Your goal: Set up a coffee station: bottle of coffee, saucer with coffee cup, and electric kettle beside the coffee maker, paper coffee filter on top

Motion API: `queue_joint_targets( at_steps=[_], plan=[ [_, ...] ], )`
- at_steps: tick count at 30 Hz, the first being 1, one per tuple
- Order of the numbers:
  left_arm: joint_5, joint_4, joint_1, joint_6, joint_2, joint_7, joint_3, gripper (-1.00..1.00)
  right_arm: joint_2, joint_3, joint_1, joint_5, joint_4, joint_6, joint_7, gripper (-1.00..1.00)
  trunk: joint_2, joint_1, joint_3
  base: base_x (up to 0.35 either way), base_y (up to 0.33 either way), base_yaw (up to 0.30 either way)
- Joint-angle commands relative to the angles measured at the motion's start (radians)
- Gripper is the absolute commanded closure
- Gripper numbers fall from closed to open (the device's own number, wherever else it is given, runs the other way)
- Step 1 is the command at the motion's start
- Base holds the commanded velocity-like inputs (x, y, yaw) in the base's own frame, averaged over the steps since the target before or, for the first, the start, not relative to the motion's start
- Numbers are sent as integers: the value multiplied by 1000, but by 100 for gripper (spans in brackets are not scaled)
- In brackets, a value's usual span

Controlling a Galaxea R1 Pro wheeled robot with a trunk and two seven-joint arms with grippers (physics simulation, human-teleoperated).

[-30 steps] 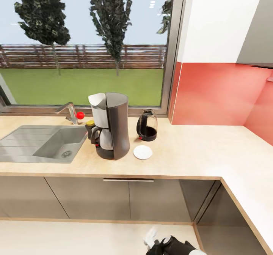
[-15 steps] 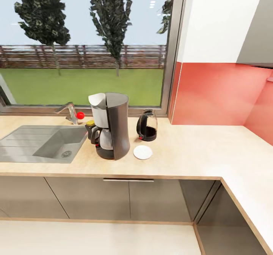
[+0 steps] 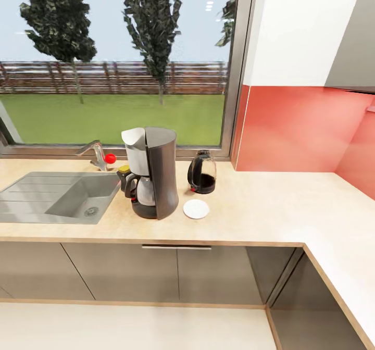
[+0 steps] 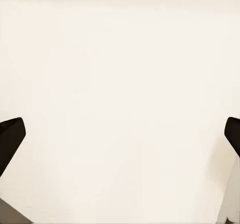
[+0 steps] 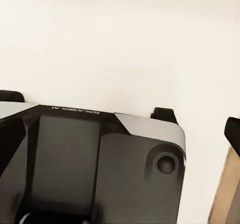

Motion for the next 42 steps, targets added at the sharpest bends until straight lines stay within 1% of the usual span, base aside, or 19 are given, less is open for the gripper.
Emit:
queue_joint_targets(
  at_steps=[1, 6, 8, 10, 13, 15, 18, 22, 26, 28, 33, 35, 39, 42],
  plan=[
    [10, 9, -1, -4, 1, 4, -8, -100, 0, 8, 2, -8, -2, 5, -6, -100, -2, 1, -2, 0, 0, 0],
    [11, 60, -1, -5, 0, 4, -7, -100, 0, 8, 16, -9, -3, 5, -5, -100, -2, 1, -2, 0, 0, 0],
    [11, 106, -1, -6, 0, 4, -7, -100, 1, 8, 19, -10, -3, 6, -4, -100, -2, 1, -2, 0, 0, 0],
    [12, 123, -1, -6, -1, 4, -7, -100, 1, 8, 19, -9, -3, 5, -3, -100, -2, 1, -2, 0, 0, -24],
    [13, 144, 0, -6, -9, 4, -7, -100, 0, 8, 20, -9, -2, 5, -4, -100, -2, 1, -2, 0, 0, -74],
    [12, 156, 1, -4, -23, 4, -7, -100, 0, 8, 21, -8, -1, 5, -6, -100, -2, 1, -2, 0, 0, -82],
    [12, 164, 1, -1, -36, 3, -7, -100, -1, 8, 25, -8, 0, 4, -7, -100, -2, 1, -2, 0, 0, -40],
    [12, 167, 1, 3, -40, -13, -7, -100, -2, 8, 34, -8, 0, 0, -7, -100, -2, 1, -2, 0, 0, -11],
    [13, 168, 0, 6, -41, -61, -7, -100, -3, 8, 36, -8, -1, -4, -7, -100, -2, 1, -2, 0, 78, -2],
    [14, 168, -1, 7, -41, -78, -7, -100, -9, 8, 37, -8, -1, -12, -7, -100, -2, 1, -2, 0, 219, -1],
    [14, 168, -1, 8, -41, -88, -6, -100, -24, 8, 37, -6, -1, -28, -7, -100, -2, 1, -2, 0, 277, 0],
    [15, 167, -1, 8, -41, -89, -7, -100, -22, 11, 37, -1, -2, -34, -8, -100, -2, 1, -2, 0, 299, 0],
    [16, 167, -1, 7, -41, -90, -7, -100, -18, 16, 37, 12, -4, -69, -6, -100, -2, 1, -2, 0, 303, 0],
    [17, 167, -1, 8, -41, -90, -6, -100, -25, 16, 37, 19, -3, -83, -7, -100, -2, 1, -2, 0, 305, 0]
  ],
)
